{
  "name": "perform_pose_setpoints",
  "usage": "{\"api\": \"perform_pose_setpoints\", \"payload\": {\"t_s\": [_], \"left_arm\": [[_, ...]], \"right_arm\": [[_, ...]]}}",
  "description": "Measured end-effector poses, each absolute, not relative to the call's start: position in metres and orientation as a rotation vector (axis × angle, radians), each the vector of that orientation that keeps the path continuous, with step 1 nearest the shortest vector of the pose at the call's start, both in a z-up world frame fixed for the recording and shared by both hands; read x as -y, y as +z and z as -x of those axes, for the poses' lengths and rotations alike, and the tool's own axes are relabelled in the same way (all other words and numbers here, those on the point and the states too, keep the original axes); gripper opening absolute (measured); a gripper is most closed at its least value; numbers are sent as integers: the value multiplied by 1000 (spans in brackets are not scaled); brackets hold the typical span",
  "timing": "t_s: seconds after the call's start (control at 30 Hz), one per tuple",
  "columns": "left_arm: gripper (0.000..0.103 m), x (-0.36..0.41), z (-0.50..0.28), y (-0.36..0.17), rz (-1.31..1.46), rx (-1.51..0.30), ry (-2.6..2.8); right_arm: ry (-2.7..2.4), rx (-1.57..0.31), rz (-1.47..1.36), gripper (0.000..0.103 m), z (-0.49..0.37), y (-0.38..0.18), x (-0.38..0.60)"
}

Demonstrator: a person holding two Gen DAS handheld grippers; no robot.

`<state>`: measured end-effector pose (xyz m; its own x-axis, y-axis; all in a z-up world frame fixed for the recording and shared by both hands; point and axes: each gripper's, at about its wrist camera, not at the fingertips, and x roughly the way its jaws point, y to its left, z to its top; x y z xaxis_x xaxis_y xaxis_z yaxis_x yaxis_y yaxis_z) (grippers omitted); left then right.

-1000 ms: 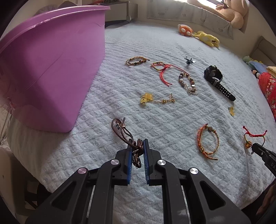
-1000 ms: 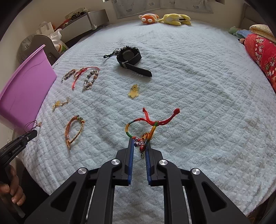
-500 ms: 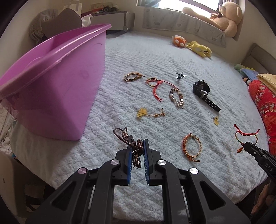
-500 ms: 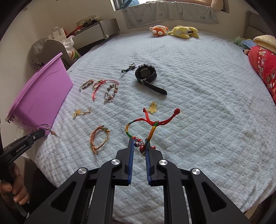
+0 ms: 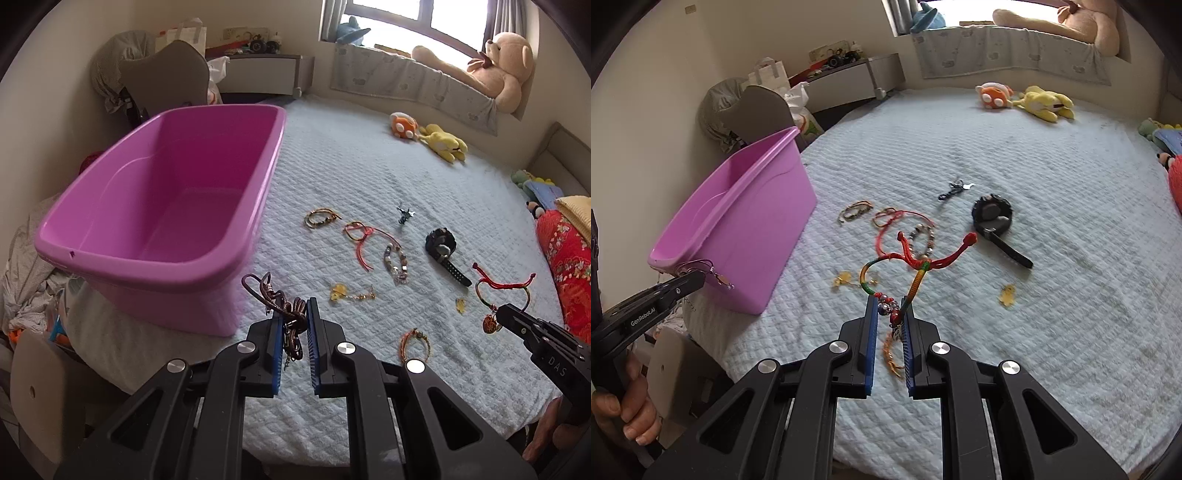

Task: Organize jewelry
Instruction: 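Lift and carry both held bracelets over the pink tub with both tools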

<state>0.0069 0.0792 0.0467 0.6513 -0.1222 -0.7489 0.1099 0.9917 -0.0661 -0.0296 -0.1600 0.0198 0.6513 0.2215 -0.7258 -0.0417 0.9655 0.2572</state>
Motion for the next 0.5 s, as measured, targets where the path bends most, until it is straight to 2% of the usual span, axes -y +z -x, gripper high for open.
{"api": "perform_pose_setpoints", "payload": {"t_s": [0.5], "left_arm": [[12, -167, -49, 103, 3, -787, 29]], "right_arm": [[393, -770, -149, 12, -53, 95, 25]]}}
